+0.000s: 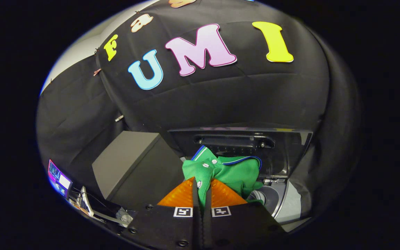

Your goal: Put the clothes into the washing machine and then close the washing machine lid.

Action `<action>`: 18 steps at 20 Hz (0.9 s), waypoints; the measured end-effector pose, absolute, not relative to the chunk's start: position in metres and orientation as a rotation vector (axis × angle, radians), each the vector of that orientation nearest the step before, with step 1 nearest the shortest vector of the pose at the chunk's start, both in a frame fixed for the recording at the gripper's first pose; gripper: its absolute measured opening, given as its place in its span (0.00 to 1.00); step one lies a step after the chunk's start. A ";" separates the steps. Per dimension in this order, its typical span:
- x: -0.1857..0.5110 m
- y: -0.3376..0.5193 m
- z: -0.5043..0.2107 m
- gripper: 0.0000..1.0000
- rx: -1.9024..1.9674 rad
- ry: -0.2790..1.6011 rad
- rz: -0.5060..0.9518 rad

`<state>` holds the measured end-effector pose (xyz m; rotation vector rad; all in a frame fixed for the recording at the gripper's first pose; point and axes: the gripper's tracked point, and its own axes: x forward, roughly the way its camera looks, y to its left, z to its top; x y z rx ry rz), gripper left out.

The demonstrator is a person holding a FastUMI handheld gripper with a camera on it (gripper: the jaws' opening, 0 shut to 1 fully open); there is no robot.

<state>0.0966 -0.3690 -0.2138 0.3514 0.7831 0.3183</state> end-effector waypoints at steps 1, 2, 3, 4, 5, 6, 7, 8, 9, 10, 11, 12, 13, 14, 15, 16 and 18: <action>0.096 -0.367 -0.224 0.05 0.350 0.794 0.314; 0.096 -0.366 -0.235 0.05 0.345 0.805 0.300; 0.097 -0.365 -0.245 0.05 0.341 0.813 0.281; 0.097 -0.364 -0.254 0.05 0.335 0.821 0.266; 0.097 -0.363 -0.263 0.05 0.322 0.824 0.255; 0.097 -0.362 -0.274 0.05 0.307 0.829 0.244; 0.097 -0.361 -0.285 0.05 0.295 0.843 0.231; 0.095 -0.361 -0.294 0.05 0.292 0.863 0.221; 0.093 -0.360 -0.304 0.05 0.288 0.879 0.210; 0.092 -0.361 -0.316 0.05 0.271 0.892 0.194; 0.089 -0.363 -0.329 0.05 0.256 0.909 0.175; 0.086 -0.364 -0.340 0.05 0.259 0.932 0.155; 0.080 -0.364 -0.348 0.05 0.274 0.960 0.133; 0.072 -0.364 -0.355 0.05 0.284 0.986 0.118; 0.066 -0.366 -0.362 0.05 0.278 0.996 0.107; 0.063 -0.370 -0.370 0.05 0.259 0.999 0.102; 0.060 -0.374 -0.376 0.05 0.219 0.996 0.103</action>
